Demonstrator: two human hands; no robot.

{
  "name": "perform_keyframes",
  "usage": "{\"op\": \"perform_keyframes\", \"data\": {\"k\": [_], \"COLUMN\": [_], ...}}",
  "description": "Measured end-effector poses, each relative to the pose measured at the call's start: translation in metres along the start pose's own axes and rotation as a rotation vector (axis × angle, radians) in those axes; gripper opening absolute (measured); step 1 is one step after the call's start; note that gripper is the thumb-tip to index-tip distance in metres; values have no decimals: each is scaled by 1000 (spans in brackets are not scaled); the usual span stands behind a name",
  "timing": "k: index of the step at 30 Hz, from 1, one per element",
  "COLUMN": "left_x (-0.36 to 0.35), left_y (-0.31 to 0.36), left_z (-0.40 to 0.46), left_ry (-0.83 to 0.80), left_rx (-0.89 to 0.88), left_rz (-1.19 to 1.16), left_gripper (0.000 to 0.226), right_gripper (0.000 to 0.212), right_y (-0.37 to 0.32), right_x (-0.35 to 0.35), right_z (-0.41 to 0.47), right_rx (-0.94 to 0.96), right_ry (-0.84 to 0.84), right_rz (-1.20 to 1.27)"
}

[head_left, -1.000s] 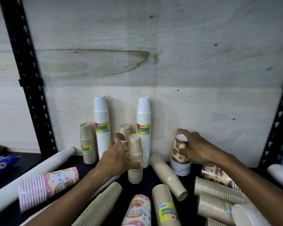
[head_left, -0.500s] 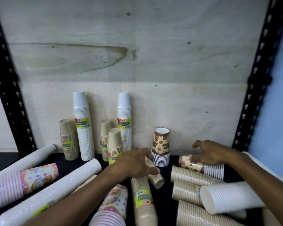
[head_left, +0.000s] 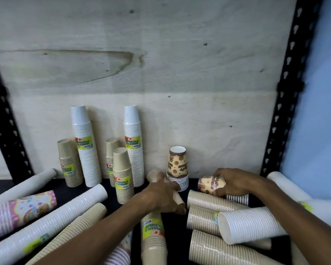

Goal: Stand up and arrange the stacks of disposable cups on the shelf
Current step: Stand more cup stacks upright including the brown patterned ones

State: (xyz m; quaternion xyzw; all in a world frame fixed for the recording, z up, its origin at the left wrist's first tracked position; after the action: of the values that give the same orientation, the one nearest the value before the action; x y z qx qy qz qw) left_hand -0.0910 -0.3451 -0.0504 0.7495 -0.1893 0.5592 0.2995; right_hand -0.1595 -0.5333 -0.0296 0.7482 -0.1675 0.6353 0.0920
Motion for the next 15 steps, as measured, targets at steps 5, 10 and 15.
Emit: {"op": "perform_keyframes", "data": {"k": [5,10,15], "left_x": [12,48,84], "left_y": [-3,-9,-21], "left_z": [-4,-16,-14], "left_ry": [45,52,62], "left_rx": [-1,-50,10], "left_rz": [-81,-203,-560], "left_gripper": [73,60,31], "right_gripper": [77,69,65], "right_y": [1,2,8], "right_x": [7,23,45], "right_z": [-7,-11,-9], "right_rx": [24,49,30], "right_ry": [27,117,214], "right_rz": [22,71,220]}}
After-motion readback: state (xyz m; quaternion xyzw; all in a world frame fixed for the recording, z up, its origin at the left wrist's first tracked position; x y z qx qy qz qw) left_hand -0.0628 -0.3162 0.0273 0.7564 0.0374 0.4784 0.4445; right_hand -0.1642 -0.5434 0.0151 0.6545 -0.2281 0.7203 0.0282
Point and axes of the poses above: each hand's wrist, its own z-axis towards the middle knuckle, its own x-axis out of the back of the hand, y = z × x, the point moved 10 cm from there along z, towards the middle knuckle, and after that the axes turned 5 degrees about -z, right-handed, at the moved point
